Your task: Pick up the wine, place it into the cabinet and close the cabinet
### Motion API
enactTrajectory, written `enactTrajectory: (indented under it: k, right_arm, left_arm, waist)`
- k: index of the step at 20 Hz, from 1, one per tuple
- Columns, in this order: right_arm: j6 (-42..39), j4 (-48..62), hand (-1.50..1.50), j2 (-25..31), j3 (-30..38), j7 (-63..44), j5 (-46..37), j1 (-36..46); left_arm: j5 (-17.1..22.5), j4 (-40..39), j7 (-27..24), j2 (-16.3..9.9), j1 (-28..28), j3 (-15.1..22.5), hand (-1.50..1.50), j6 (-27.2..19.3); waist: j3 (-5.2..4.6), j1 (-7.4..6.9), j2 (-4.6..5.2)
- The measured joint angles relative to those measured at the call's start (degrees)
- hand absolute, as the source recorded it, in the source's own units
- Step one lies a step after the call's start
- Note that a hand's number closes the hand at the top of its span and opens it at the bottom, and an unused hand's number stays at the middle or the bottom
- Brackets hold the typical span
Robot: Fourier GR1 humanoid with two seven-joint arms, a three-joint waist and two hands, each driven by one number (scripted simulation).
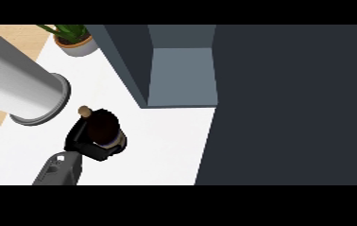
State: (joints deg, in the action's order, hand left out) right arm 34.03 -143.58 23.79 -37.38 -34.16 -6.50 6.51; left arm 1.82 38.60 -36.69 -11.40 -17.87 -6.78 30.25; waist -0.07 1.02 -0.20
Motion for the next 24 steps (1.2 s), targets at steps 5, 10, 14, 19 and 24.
enactTrajectory:
  k: [5, 10, 14, 19, 24]
  right_arm:
    - [0.62, 0.05, -1.50, 0.83, -0.69, 1.99, 0.26, -1.54]
    - [1.28, -0.15, -1.50, 1.51, -0.29, 1.86, 0.36, -1.64]
    - [1.55, -0.28, -1.50, 2.07, -0.83, 2.53, 0.38, -2.71]
    - [1.94, -0.39, -1.50, 3.31, -1.16, 5.00, 0.48, -4.62]
    - [2.34, -0.38, -1.50, 4.19, -1.48, 7.27, 0.57, -5.94]
  left_arm:
    - [0.91, 2.26, -4.08, 1.54, 3.97, -1.89, 1.50, -6.11]
    - [1.46, 5.98, -6.28, 3.98, 6.72, -2.44, 1.50, -10.63]
    - [1.77, 9.67, -5.65, 5.20, 9.59, -0.95, 1.50, -9.85]
    - [3.20, 14.87, -1.66, 6.96, 10.93, 0.97, 1.50, -8.07]
    - [4.03, 23.14, 2.62, 9.12, 13.82, 4.22, 1.50, -9.44]
  waist:
    - [0.06, -0.20, -0.21]
    - [0.15, -0.36, -0.27]
    - [0.11, -0.41, -0.25]
    - [0.08, -0.35, -0.26]
    - [0.09, -0.46, -0.27]
